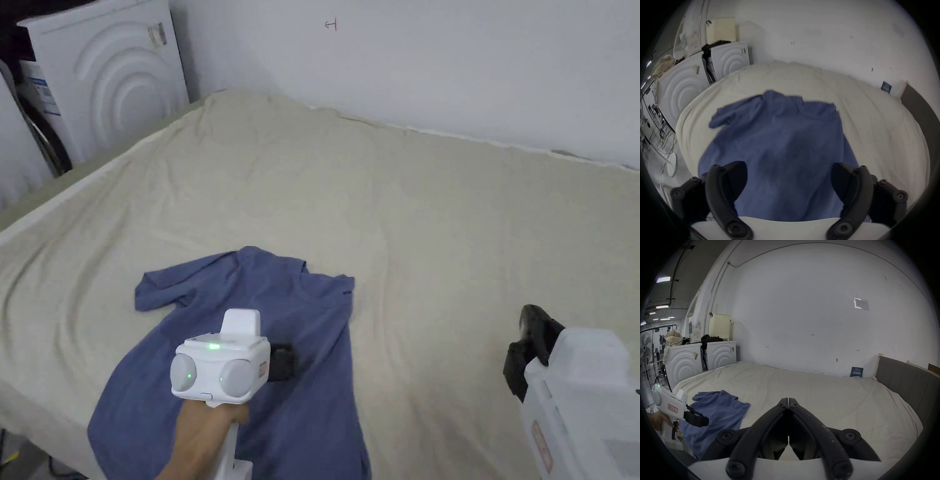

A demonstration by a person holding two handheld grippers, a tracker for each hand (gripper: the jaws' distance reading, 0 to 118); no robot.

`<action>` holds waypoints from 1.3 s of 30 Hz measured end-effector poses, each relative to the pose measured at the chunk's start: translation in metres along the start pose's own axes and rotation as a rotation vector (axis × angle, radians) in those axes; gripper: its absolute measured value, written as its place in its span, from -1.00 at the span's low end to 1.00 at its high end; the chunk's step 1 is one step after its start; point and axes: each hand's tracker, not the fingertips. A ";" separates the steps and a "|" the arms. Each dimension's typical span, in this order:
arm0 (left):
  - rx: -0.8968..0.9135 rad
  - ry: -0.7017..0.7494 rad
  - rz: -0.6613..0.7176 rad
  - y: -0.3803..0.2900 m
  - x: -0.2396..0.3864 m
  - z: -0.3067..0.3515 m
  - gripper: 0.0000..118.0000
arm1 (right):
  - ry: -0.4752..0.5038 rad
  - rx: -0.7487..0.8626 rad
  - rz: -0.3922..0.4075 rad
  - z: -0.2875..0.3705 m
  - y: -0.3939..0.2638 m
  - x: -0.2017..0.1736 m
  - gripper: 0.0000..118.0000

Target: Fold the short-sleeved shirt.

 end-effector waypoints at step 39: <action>0.528 -0.687 -0.176 0.153 0.183 0.247 -0.98 | -0.281 0.088 -0.071 0.100 0.010 0.138 -0.97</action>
